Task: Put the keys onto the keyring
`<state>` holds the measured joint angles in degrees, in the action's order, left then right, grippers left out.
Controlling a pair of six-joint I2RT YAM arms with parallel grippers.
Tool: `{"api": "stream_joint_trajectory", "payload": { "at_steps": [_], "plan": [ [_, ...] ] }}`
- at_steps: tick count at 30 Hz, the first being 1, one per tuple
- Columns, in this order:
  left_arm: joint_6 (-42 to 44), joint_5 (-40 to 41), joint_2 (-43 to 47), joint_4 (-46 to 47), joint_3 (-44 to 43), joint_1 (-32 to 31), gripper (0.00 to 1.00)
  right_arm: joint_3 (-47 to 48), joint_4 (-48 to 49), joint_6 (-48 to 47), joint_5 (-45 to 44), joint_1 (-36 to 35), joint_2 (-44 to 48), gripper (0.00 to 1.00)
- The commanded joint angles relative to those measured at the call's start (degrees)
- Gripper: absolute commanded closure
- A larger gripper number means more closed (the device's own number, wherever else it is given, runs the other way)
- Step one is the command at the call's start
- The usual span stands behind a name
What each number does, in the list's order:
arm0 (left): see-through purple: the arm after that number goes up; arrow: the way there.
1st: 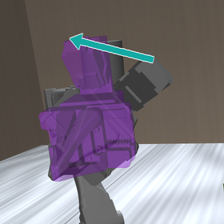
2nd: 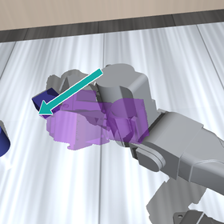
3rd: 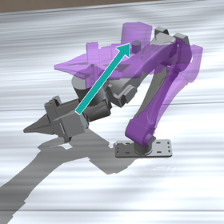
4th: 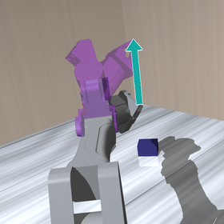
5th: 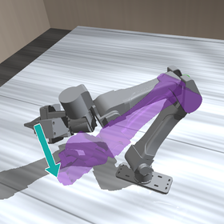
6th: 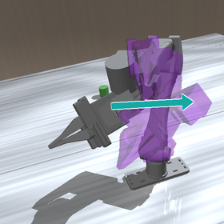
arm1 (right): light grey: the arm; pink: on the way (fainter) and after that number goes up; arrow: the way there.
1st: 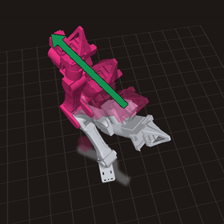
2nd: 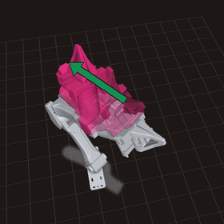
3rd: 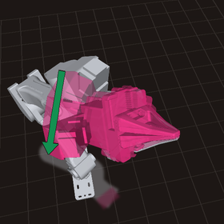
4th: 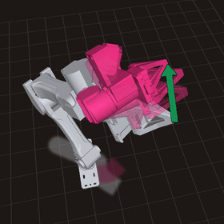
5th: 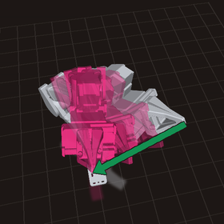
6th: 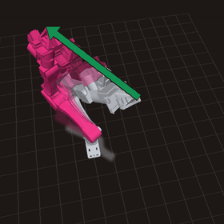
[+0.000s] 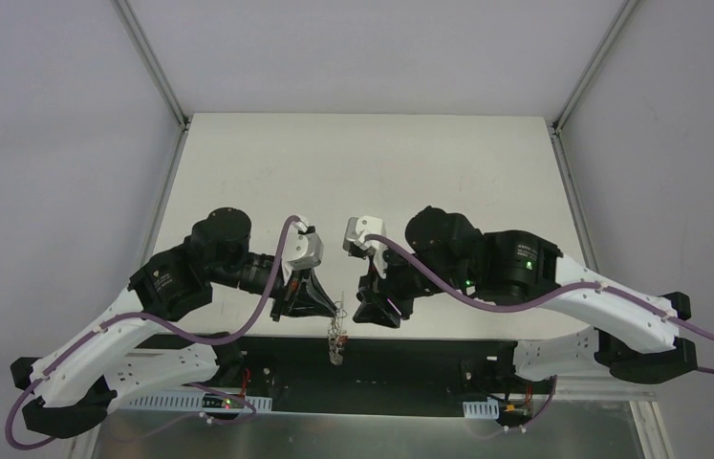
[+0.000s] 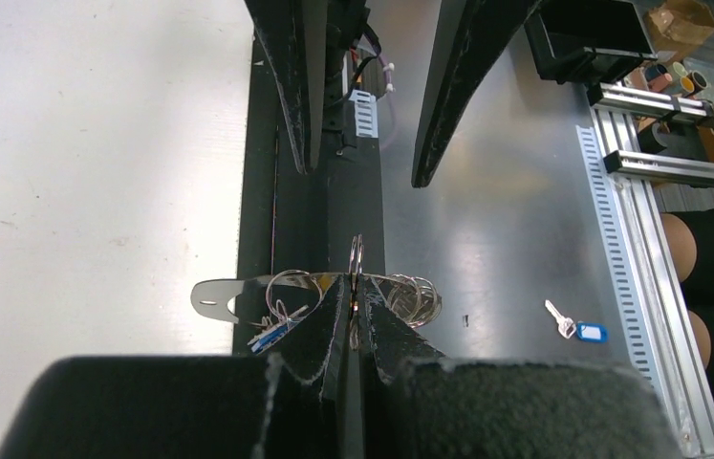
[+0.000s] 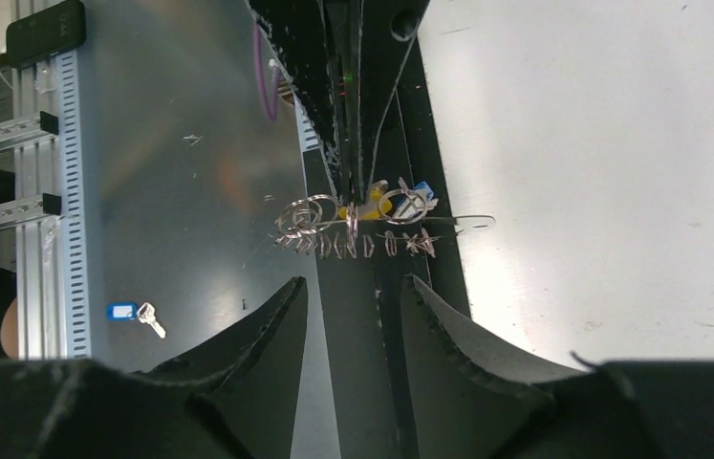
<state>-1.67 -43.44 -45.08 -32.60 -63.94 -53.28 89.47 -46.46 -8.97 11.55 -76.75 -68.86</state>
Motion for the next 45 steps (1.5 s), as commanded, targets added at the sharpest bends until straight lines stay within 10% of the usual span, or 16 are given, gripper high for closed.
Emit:
{"api": "stream_joint_trajectory", "payload": {
  "at_steps": [1,45],
  "plan": [
    [2.98,-0.58,-0.54,-0.42,-1.76,-0.17,1.00,2.45,1.30,1.78,5.54,1.07,-1.91,0.57],
    [4.22,1.69,1.32,-1.72,-2.61,-0.19,1.00,-9.47,16.23,2.05,6.01,2.13,0.78,0.65]
  ]
}}
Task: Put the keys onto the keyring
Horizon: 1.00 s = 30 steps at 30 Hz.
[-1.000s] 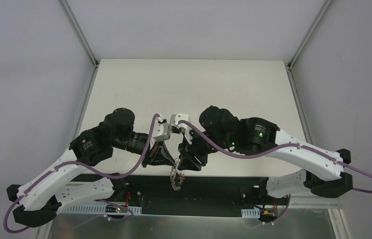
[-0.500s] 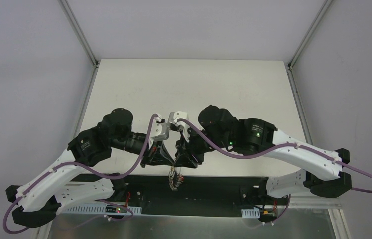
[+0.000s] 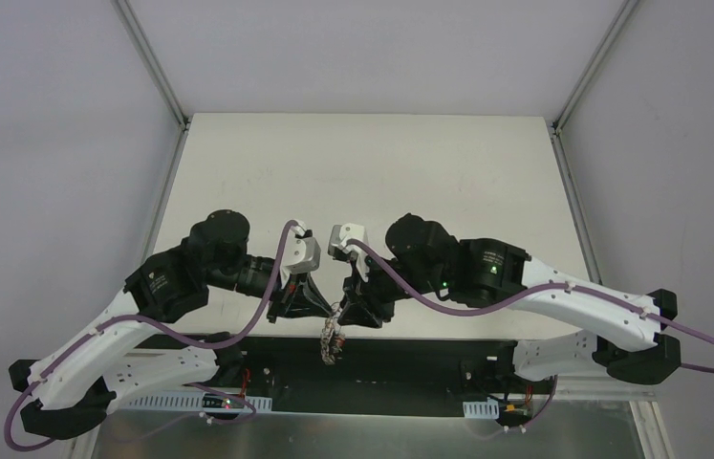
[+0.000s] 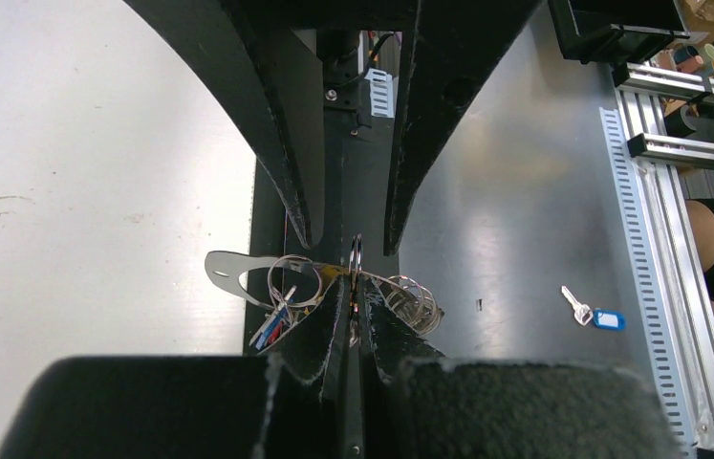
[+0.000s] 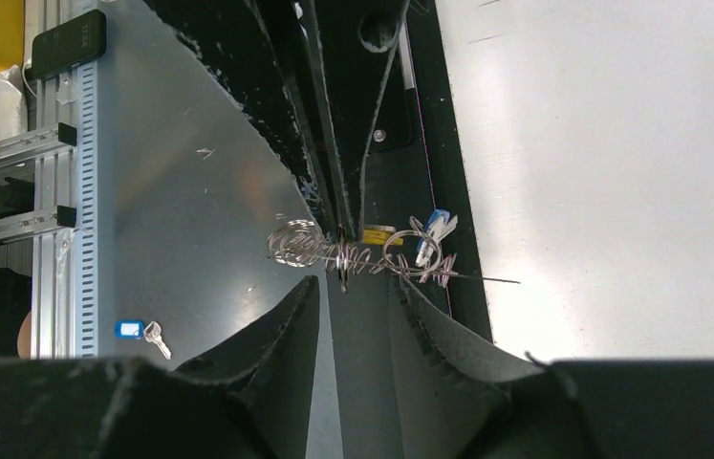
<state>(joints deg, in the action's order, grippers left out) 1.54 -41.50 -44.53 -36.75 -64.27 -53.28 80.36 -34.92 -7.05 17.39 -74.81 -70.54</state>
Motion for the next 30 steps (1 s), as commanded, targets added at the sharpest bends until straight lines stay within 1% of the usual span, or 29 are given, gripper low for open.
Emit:
{"api": "stream_joint_trajectory", "payload": {
  "at_steps": [1,12,21,30],
  "plan": [
    [1.01,-0.25,0.71,2.47,-2.28,-0.16,1.00,-0.49,4.96,0.12,0.33,0.19,2.59,0.65],
    [0.96,-0.34,0.75,2.48,-2.06,-0.22,1.00,-0.11,6.34,-0.89,0.17,-0.17,1.62,0.65],
    [1.10,-0.35,0.92,2.48,-2.00,-0.17,1.00,0.19,6.73,-1.42,0.44,-0.36,0.70,0.74],
    [1.18,-0.08,1.18,2.48,-2.04,-0.17,1.00,1.32,5.06,-1.57,0.62,-0.66,-0.74,0.77]
  ]
}}
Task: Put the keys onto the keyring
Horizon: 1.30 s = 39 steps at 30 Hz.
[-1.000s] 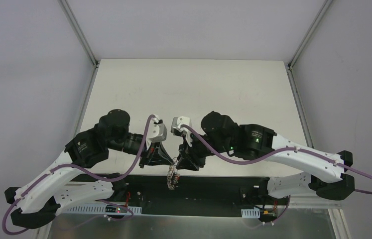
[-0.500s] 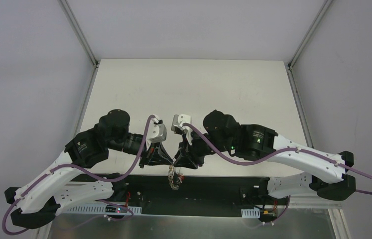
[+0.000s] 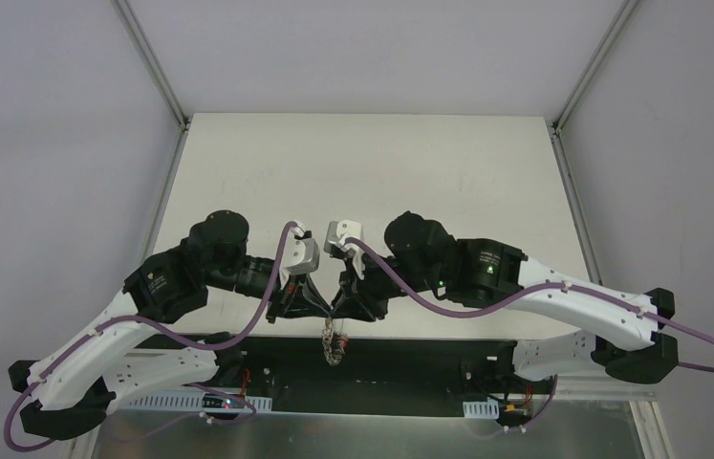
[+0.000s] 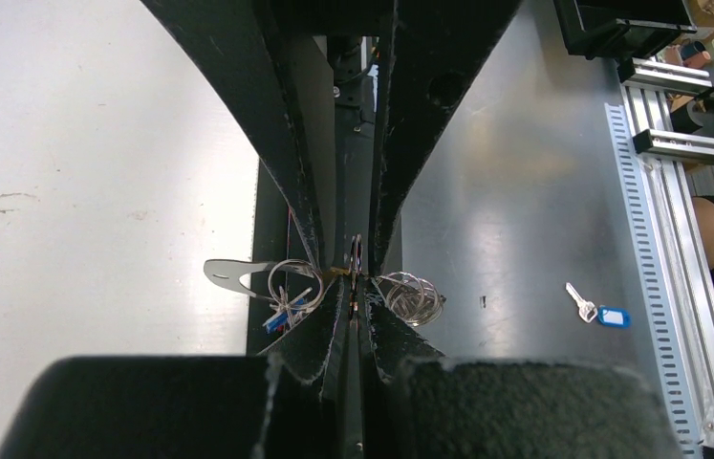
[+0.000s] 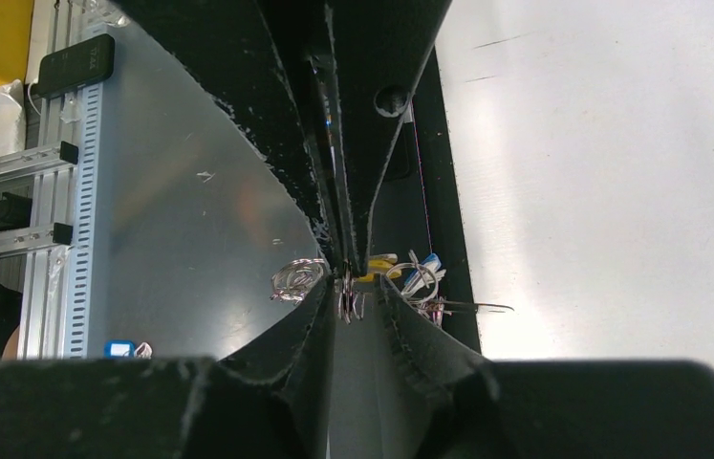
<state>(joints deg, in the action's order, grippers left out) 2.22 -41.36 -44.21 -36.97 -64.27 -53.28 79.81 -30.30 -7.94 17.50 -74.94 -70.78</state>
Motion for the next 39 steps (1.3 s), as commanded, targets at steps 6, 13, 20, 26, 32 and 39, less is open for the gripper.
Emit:
{"api": "stream_joint_trajectory", "payload": {
  "at_steps": [6,13,20,26,32,39],
  "plan": [
    [0.51,-0.30,0.74,2.69,-2.00,-0.23,1.00,1.40,0.82,-1.09,0.52,-0.76,-0.35,1.00],
    [1.30,-0.76,1.54,3.11,-1.55,-0.16,1.00,-2.38,5.80,-1.66,-2.87,-2.28,3.15,1.00],
    [0.55,-4.59,7.07,9.66,1.12,-0.19,0.83,-5.37,10.12,-2.82,-15.72,-8.58,7.25,1.00],
    [-0.37,-3.81,9.61,12.45,1.43,-0.17,0.76,-8.94,15.02,-4.54,-24.83,-12.86,11.34,1.00],
    [-1.98,-4.67,9.87,18.07,3.24,-0.16,0.72,-13.69,23.34,-7.11,-28.88,-15.75,16.25,1.00],
    [-5.88,-4.03,10.69,25.29,5.28,-0.23,0.70,-21.20,39.43,-12.44,-30.55,-18.13,21.55,1.00]
  ]
}}
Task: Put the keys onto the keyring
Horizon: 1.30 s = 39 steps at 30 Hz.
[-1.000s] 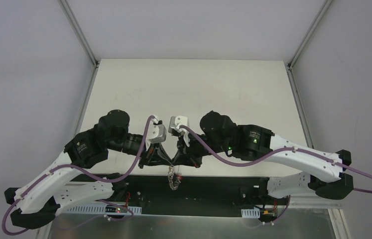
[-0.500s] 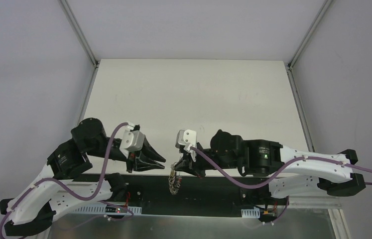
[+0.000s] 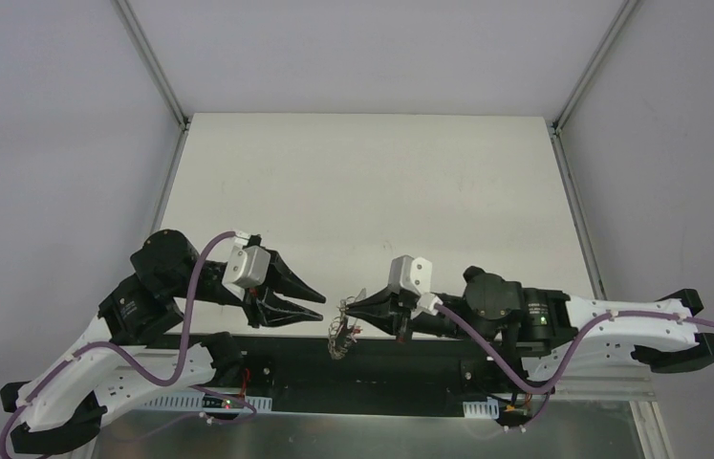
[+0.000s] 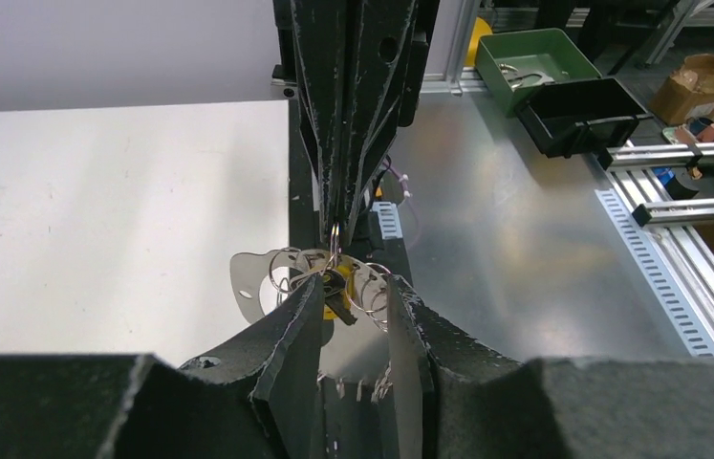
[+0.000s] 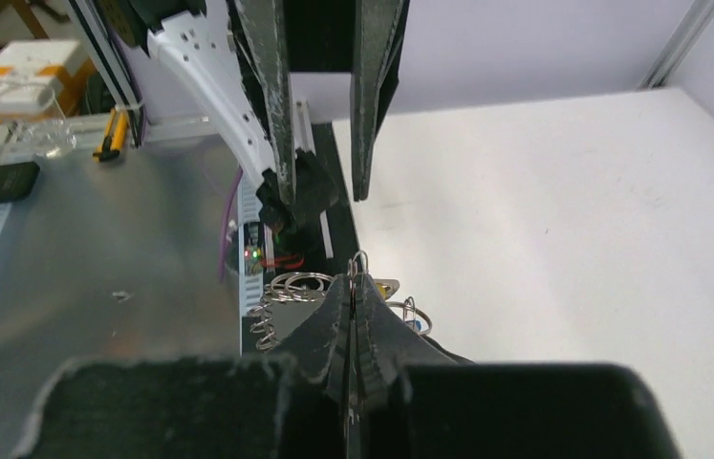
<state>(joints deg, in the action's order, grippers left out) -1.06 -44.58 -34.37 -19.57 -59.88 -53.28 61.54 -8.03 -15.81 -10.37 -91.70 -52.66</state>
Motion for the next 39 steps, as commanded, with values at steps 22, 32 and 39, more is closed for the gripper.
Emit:
{"api": "stream_joint_trajectory", "payload": {
  "at_steps": [22,32,39],
  "plan": [
    [-3.83,-2.48,-1.90,25.01,5.48,-0.21,0.91,-6.32,30.26,-8.80,4.95,-2.35,5.58,1.00],
    [-4.62,-6.80,-2.20,25.01,5.51,-0.21,1.00,-8.13,34.46,-9.05,4.36,-2.34,6.80,1.00],
    [-4.63,-5.41,-0.39,25.02,6.68,-0.24,1.00,-6.83,34.18,-9.13,3.82,-2.34,5.88,1.00]
  ]
}}
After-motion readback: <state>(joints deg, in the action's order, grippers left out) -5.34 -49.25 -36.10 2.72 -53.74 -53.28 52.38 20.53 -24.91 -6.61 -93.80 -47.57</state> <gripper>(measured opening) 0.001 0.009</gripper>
